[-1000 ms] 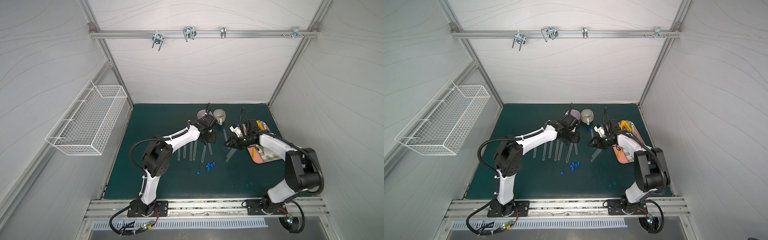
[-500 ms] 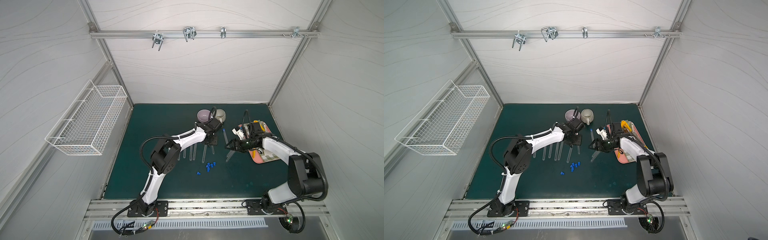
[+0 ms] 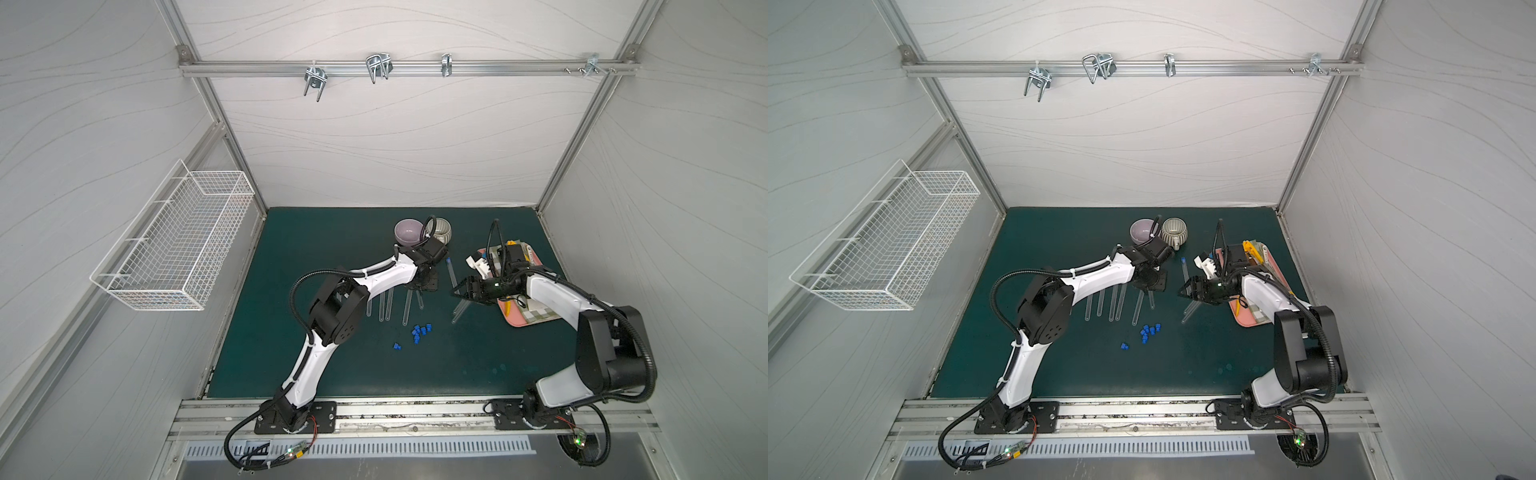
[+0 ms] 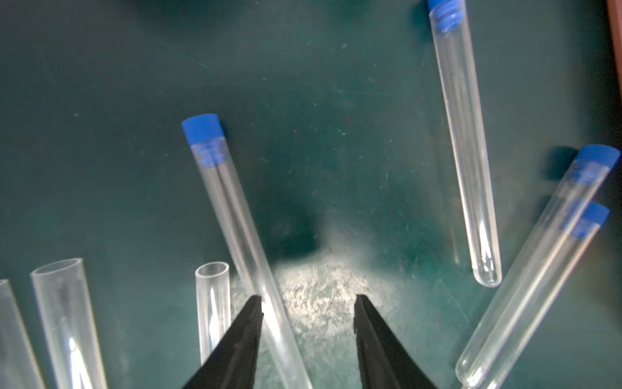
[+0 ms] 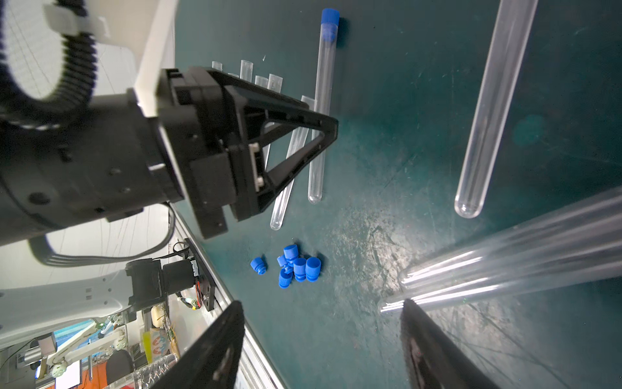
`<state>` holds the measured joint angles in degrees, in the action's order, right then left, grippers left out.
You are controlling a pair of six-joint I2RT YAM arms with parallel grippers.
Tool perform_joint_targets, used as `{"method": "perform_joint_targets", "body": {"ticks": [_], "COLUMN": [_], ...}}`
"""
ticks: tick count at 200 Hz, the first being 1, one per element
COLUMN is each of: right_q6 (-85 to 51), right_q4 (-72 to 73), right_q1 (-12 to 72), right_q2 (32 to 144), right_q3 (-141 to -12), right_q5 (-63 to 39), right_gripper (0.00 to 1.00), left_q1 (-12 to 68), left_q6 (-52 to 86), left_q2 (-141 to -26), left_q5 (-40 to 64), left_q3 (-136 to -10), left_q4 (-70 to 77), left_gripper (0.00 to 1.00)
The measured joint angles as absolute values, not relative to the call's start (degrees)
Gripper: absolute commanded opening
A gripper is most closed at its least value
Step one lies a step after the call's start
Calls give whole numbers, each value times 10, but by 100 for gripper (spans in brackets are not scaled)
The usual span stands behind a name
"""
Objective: Remove stoppers from test tubes
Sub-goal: Pick up the test tube at the center of the board.
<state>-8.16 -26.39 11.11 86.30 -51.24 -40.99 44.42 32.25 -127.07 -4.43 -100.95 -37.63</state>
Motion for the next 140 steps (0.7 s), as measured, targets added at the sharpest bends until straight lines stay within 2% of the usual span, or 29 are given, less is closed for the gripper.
{"method": "perform_joint_targets", "body": {"ticks": [140], "right_q6": [-82], "right_q4": [-261], "right_q1": [106], "right_q2": [861], "right_q3": [-511], "right_q5": [-412], "right_gripper": [75], "left_q1": [444], "left_q6": [330], "left_q2": [-1278], "left_q5": [-52], "left_q3": [-1012], "left_q4": [-386], "left_gripper": [44]}}
